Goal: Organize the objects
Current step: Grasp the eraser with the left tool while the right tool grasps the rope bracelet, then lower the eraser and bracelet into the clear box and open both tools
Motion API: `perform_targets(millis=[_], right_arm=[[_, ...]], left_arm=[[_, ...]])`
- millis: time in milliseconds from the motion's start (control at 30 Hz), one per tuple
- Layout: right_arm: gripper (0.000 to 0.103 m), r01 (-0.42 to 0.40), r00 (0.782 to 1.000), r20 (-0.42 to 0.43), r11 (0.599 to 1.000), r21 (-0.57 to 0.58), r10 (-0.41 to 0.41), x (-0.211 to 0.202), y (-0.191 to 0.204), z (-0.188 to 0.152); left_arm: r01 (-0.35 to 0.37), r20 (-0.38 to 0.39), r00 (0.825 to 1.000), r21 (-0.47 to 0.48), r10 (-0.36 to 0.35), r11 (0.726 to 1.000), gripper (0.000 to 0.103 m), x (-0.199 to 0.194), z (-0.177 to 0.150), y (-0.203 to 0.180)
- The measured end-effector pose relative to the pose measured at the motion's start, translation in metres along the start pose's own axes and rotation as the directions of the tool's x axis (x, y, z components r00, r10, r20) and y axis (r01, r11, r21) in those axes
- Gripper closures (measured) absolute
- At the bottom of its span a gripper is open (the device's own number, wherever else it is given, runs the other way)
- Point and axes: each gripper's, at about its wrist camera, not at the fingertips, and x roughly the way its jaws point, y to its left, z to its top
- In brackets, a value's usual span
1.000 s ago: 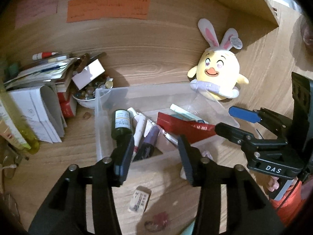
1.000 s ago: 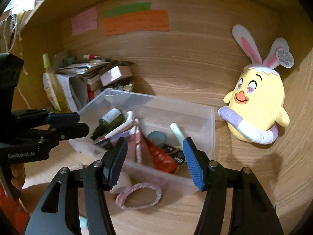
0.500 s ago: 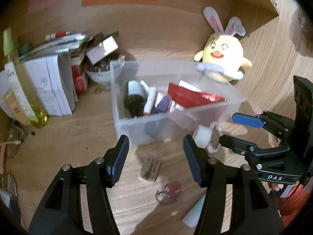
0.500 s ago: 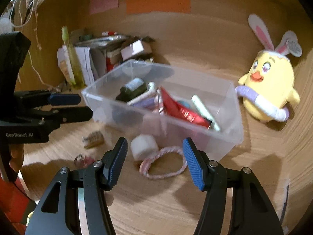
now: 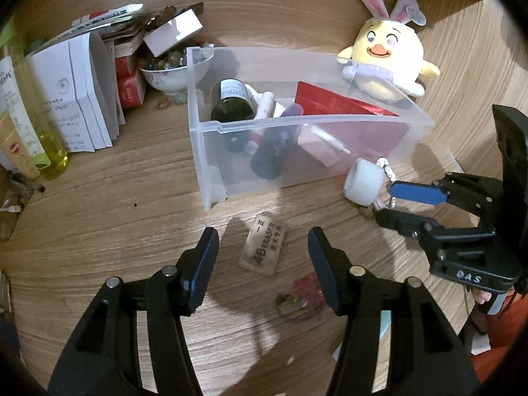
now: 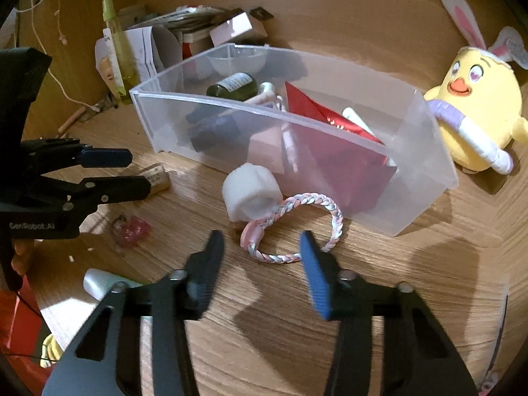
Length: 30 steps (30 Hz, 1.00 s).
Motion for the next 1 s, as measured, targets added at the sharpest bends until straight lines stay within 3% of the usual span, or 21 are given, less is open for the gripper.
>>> perform_targets(millis=[300,433,467,500,1000], right_arm=[[0.073,0.005,1.0,-0.008,1.0,-0.017,-0.005,0.002,0.003,0.001],[0.073,0.011,1.0,-0.012,0.999,-0.038,-0.011,0.005,0.009,0.001],[0.079,0.015,1.0,-0.018,0.999,-0.049,-0.016,0.007,0.012,0.0],[0.089,0.018,1.0,-0.024,0.998,-0.057,-0.02,0.009,0.013,0.0],[0.09,0.016,0.998,0.061,1.0,0.014,-0.016,-0.03,-0.002,0.001]], left_arm=[[0.019,-0.029,0.999,-0.007,-0.019,1.0,0.062,0.01,-0.002,-0.001],[0.027,-0.024,0.999,-0.008,-0.027,1.0,0.077,0.01,-0.002,-0.001],[0.029,-0.024,0.999,-0.01,-0.029,1.0,0.078,0.011,-0.002,0.0],[0.033,-0.021,0.999,-0.016,-0.033,0.999,0.078,0.01,-0.003,0.001],[0.026,0.051,0.998,-0.055,-0.023,0.998,0.079,-0.008,0.0,0.003]])
